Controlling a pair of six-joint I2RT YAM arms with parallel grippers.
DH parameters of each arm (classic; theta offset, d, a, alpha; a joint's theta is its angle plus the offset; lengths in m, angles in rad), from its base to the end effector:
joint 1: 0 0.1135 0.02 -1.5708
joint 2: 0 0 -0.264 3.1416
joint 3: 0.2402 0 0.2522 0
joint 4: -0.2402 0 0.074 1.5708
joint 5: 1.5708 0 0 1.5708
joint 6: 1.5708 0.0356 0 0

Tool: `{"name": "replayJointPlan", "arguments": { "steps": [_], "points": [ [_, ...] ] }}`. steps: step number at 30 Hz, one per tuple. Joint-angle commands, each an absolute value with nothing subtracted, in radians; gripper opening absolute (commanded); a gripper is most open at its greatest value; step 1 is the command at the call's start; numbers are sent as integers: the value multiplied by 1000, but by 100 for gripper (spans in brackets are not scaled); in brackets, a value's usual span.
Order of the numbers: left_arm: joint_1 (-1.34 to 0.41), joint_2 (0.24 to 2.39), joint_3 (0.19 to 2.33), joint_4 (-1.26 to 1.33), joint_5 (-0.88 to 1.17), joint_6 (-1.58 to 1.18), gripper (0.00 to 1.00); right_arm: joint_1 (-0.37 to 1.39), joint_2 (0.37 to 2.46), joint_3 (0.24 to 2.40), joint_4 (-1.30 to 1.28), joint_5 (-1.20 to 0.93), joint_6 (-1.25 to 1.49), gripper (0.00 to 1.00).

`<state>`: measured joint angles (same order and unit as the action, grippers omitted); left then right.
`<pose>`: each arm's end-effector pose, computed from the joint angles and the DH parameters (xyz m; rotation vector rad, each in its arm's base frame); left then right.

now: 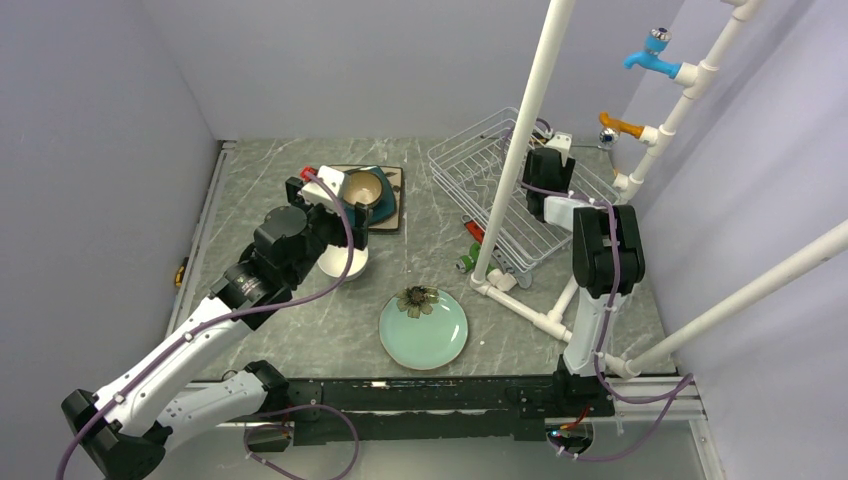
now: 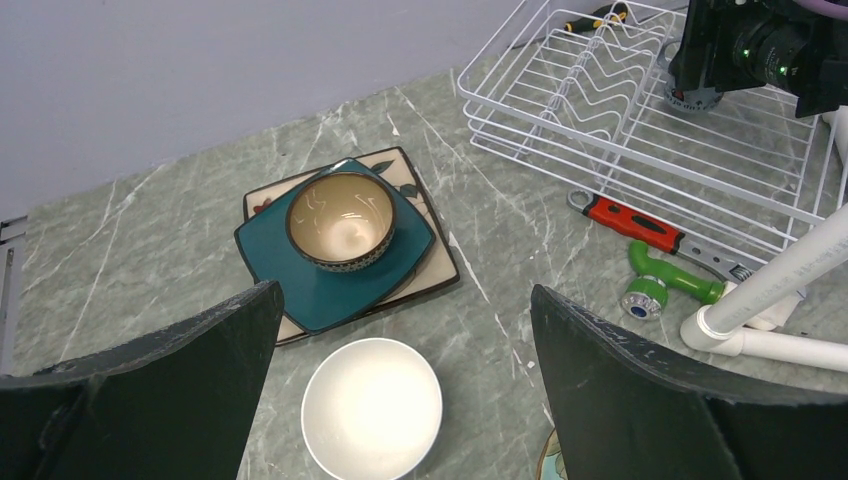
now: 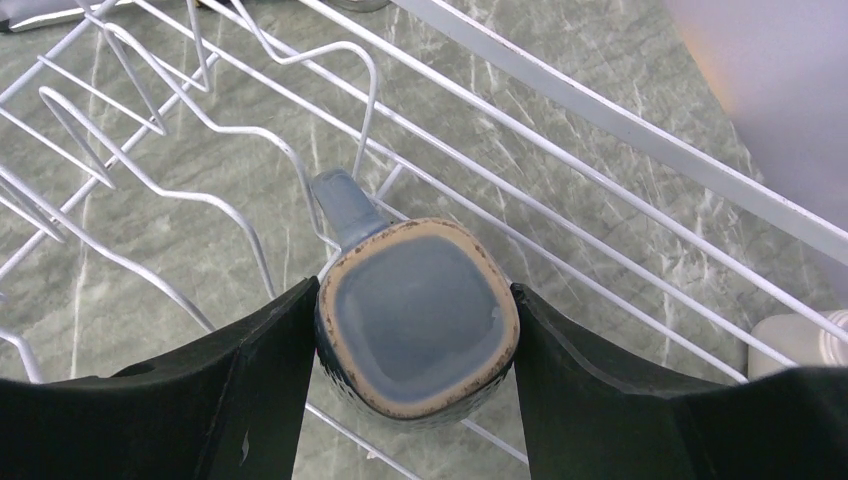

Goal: Load the mixed dishes into the dish rack

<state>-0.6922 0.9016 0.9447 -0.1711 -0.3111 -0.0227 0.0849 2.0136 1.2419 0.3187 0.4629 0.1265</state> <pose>0.1651 -0.1227 0.3773 0.3339 1.6668 -0.2708 0.4454 0.0220 0.1779 0.3308 1.9604 -0.3312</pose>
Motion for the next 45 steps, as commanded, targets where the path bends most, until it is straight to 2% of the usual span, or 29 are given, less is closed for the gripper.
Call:
{"name": "replayJointPlan", "arguments": {
  "steps": [1, 9, 13, 14, 21, 25, 34, 39, 45],
  "points": [
    [-688, 900, 988, -165, -293, -40, 99, 89, 1974, 1202, 327, 430, 65, 53],
    [-688, 905, 989, -168, -288, -39, 99, 90, 1937, 1192, 318, 426, 73, 76],
    [-688, 905, 992, -172, -274, -38, 99, 89, 1883, 1178, 291, 436, 98, 97],
    [-687, 906, 992, -172, -271, -40, 99, 89, 1868, 1172, 286, 431, 102, 99],
    [-688, 909, 994, -176, -263, -42, 99, 89, 1761, 1160, 180, 441, 147, 100],
    [-687, 905, 995, -177, -250, -43, 99, 94, 1660, 1135, 26, 462, 251, 100],
    [-688, 911, 1005, -191, -237, -58, 99, 136, 1259, 909, -359, 440, 596, 100],
    [-689, 895, 993, -175, -190, -59, 99, 151, 1088, 807, -483, 239, 664, 100],
    [-689, 892, 991, -176, -185, -47, 99, 386, 910, 691, -588, 218, 749, 100]
  ]
}}
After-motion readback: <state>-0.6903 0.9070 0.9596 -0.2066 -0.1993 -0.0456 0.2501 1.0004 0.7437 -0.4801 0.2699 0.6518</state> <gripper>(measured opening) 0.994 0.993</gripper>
